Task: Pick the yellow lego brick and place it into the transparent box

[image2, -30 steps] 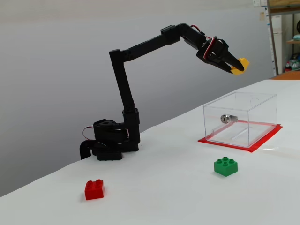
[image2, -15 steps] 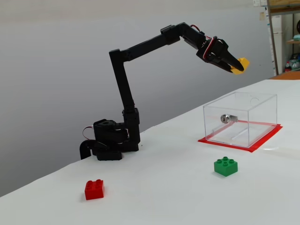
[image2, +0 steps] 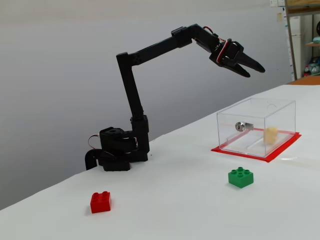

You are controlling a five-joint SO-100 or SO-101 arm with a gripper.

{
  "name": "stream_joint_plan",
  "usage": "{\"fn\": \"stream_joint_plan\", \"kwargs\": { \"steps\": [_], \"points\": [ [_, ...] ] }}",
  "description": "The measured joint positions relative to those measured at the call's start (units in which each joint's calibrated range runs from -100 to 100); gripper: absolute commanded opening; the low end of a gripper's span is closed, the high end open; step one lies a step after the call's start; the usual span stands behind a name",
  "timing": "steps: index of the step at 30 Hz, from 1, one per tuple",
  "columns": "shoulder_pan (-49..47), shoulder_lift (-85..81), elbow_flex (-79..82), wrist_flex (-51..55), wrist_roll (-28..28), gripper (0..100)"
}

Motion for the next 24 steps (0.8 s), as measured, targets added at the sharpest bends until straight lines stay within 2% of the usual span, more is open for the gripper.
{"fn": "stream_joint_plan", "kwargs": {
  "steps": [21,24],
  "points": [
    [1.9,0.0,0.0,0.0,0.0,32],
    [3.3,0.0,0.0,0.2,0.0,23]
  ]
}}
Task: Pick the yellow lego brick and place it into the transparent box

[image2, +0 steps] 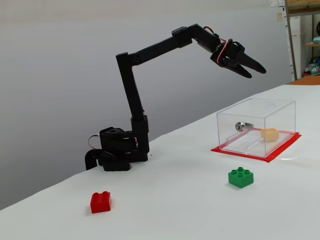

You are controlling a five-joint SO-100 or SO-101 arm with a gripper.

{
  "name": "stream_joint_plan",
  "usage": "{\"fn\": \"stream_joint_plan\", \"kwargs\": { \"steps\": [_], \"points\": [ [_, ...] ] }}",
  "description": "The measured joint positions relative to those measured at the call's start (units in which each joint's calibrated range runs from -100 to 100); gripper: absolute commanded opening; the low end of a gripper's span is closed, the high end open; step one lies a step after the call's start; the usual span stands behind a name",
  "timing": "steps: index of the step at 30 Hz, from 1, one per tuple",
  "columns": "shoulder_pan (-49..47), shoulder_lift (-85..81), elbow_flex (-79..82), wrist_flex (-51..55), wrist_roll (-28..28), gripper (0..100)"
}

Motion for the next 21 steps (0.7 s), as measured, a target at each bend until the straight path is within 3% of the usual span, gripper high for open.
{"fn": "stream_joint_plan", "kwargs": {
  "steps": [4,16,21],
  "points": [
    [2.2,-0.2,0.0,0.0,0.0,9],
    [10.9,-9.3,7.4,0.0,0.0,8],
    [17.6,-16.7,13.0,0.0,0.0,2]
  ]
}}
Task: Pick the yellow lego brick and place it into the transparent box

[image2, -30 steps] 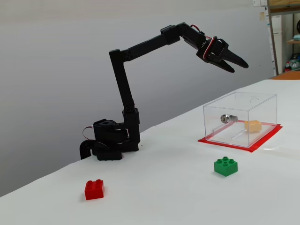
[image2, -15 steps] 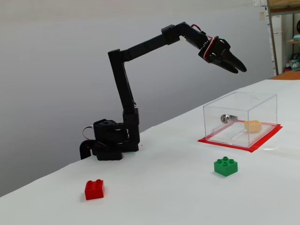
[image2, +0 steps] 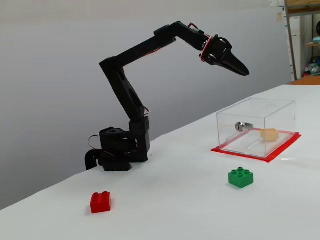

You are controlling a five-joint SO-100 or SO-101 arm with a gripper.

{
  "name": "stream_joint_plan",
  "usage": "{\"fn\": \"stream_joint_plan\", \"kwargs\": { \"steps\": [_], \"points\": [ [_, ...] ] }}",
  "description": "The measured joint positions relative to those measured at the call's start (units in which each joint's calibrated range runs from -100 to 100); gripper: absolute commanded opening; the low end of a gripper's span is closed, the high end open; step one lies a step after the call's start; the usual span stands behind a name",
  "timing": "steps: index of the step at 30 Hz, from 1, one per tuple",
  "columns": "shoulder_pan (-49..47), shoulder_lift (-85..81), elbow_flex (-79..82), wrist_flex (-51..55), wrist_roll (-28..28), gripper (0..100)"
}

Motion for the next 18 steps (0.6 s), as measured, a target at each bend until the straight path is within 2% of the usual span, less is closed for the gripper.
{"fn": "stream_joint_plan", "kwargs": {
  "steps": [11,18],
  "points": [
    [17.2,-15.0,12.8,0.0,0.0,2],
    [26.3,-26.0,26.7,0.0,0.0,2]
  ]
}}
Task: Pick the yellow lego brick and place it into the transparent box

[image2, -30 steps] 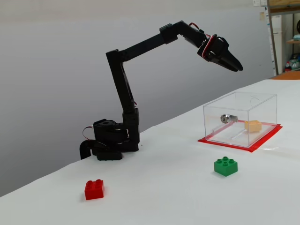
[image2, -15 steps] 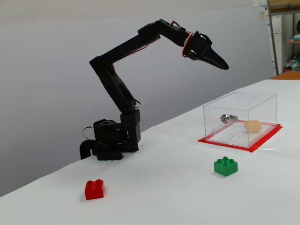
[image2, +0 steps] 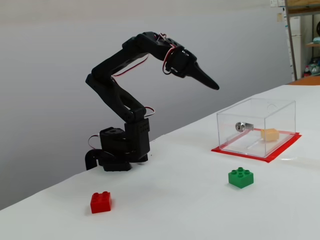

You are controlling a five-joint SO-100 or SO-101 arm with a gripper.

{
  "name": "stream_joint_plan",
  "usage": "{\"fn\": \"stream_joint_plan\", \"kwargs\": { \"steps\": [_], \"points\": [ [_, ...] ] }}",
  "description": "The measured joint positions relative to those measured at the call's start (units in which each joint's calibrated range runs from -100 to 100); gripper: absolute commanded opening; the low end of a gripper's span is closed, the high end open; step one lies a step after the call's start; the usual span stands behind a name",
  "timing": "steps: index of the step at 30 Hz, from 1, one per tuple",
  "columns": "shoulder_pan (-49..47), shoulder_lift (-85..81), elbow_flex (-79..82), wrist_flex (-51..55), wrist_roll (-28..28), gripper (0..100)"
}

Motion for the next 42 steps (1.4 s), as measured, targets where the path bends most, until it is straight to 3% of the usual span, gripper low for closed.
{"fn": "stream_joint_plan", "kwargs": {
  "steps": [13,29,42],
  "points": [
    [5.4,-17.0,24.5,-0.1,-0.2,2],
    [8.5,-31.6,49.0,-2.1,-8.8,2],
    [12.1,-42.1,61.2,-2.9,-9.9,2]
  ]
}}
